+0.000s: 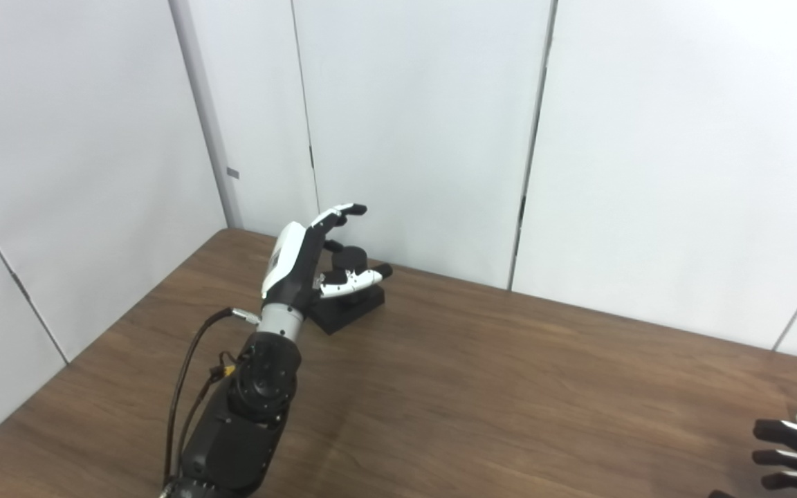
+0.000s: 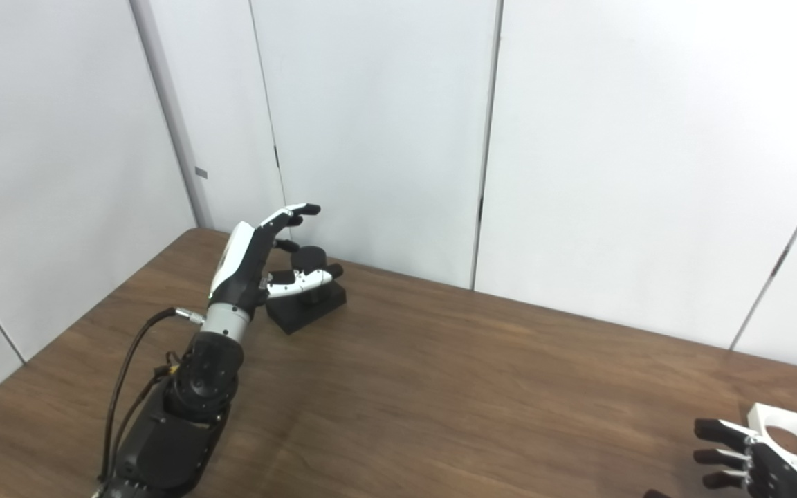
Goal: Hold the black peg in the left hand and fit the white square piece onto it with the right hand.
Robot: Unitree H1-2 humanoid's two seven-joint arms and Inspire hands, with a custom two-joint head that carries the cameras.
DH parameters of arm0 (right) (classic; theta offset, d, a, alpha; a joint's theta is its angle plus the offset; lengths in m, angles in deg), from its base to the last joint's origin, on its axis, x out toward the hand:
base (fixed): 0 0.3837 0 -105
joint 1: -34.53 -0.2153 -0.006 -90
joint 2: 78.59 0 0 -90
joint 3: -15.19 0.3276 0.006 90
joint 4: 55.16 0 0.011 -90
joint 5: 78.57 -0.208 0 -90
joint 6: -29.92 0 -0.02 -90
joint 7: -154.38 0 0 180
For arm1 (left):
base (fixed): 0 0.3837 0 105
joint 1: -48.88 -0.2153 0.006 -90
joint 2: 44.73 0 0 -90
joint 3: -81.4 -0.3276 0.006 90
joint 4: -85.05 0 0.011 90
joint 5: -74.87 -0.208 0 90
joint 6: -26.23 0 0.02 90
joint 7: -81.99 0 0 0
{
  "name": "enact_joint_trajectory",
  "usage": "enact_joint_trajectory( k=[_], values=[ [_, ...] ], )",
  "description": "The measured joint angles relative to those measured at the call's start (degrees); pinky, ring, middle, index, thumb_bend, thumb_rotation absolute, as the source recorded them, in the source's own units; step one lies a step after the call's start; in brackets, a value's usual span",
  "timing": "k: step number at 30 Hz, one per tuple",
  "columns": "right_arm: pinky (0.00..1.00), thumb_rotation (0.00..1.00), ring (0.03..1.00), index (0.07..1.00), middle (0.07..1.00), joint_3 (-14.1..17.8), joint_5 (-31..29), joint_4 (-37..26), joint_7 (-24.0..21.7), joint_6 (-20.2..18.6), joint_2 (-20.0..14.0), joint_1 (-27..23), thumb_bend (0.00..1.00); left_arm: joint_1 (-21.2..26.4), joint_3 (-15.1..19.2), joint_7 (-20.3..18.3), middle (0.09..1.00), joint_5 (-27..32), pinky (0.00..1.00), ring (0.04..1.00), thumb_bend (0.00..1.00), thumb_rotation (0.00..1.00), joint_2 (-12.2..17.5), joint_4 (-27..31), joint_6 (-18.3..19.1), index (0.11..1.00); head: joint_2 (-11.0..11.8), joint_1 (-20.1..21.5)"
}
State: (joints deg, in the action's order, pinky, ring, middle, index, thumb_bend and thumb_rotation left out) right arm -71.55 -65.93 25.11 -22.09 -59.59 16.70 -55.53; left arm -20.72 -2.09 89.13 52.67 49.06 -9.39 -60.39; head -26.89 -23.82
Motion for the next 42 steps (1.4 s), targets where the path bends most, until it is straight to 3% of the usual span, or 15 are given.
enact_joint_trajectory(
  k=[9,19,32,42],
  values=[
    [0.48,0.00,0.596,0.655,0.681,0.11,-0.44,-0.45,-0.78,-0.10,-0.01,0.09,0.57,1.24,-1.62,0.96,0.947,-5.65,0.73,0.955,0.98,0.32,1.40,-1.37,3.95,0.803,-0.44,0.00],
    [0.49,0.00,0.608,0.658,0.689,0.18,-0.28,-1.77,-1.08,-0.66,0.00,0.32,0.56,3.09,-4.01,1.09,0.968,-10.67,0.99,1.000,1.00,0.38,4.37,-6.03,9.00,0.817,-0.70,0.00],
    [0.49,0.00,0.601,0.658,0.686,0.20,-0.36,-2.42,-1.24,-1.97,0.00,0.44,0.55,3.75,-7.90,0.16,1.000,-15.77,0.96,1.000,1.00,0.48,5.71,-7.85,18.30,0.845,-1.32,0.09],
    [0.48,0.00,0.599,0.658,0.692,0.19,-0.37,-3.91,-1.65,-2.53,0.00,0.53,0.56,3.76,-9.74,-0.77,1.000,-16.10,0.99,1.000,1.00,0.60,6.01,-9.08,22.81,0.839,-1.76,0.18]
  ],
)
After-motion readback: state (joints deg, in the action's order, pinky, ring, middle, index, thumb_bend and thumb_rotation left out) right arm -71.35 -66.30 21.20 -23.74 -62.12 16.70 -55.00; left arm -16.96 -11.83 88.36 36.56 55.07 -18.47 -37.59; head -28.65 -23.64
